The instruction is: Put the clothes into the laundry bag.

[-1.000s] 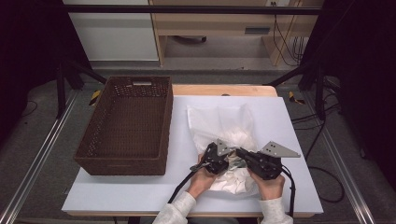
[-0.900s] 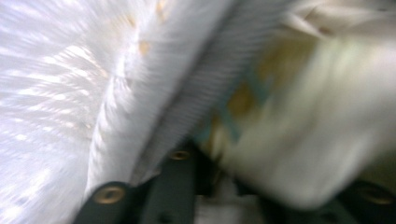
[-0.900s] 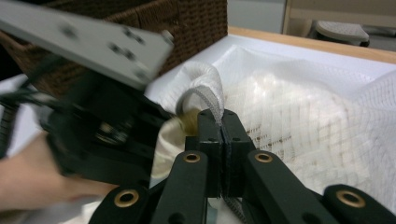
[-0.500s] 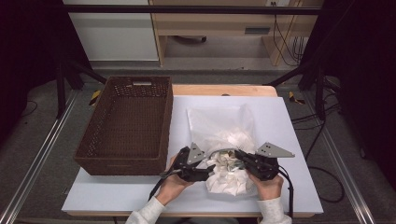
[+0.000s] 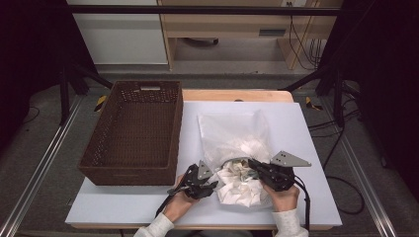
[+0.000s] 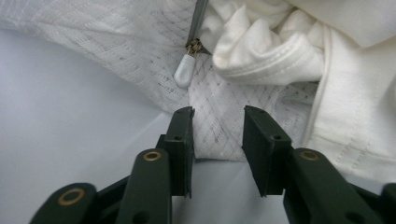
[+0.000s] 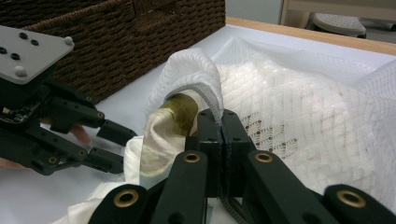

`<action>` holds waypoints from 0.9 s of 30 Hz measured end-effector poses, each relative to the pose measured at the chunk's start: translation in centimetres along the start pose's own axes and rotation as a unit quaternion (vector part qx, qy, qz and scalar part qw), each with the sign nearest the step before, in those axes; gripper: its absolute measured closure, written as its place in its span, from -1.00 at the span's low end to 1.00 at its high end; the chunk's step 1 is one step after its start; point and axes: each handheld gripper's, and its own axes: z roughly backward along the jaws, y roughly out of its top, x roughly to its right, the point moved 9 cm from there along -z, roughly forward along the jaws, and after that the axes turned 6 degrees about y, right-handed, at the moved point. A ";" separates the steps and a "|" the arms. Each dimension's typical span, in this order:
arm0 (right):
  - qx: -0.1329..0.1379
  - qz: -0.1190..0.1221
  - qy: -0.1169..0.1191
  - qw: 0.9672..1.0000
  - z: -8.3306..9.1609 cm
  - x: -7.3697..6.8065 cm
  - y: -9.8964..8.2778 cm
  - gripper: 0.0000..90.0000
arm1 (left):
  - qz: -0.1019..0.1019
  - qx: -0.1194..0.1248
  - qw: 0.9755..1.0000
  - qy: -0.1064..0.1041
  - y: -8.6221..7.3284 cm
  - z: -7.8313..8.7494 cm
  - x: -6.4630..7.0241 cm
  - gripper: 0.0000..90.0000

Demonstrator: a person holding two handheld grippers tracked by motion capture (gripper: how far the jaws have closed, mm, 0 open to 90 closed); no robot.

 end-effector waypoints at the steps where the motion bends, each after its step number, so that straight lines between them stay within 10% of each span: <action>1: 0.000 0.000 0.000 1.000 0.0 0.0 0.0 0.98 | 0.001 0.000 1.000 0.001 0.0 0.0 0.0 0.47; 5: -0.001 -0.001 -0.002 1.000 -0.1 -0.1 -0.1 0.98 | -0.002 -0.010 1.000 0.008 0.1 0.1 0.1 0.89; 20: -0.004 0.006 -0.006 1.000 -0.2 -0.5 0.2 0.98 | 0.005 0.008 1.000 0.015 -3.8 5.0 1.4 0.91; 22: -0.006 0.005 -0.008 1.000 -0.1 -0.6 0.1 0.98 | 0.008 0.015 0.999 0.035 -3.3 4.1 0.5 0.54; 27: -0.005 0.005 -0.006 1.000 -0.1 -0.5 0.1 0.98 | 0.032 0.026 0.999 -0.011 -2.6 2.5 0.5 0.09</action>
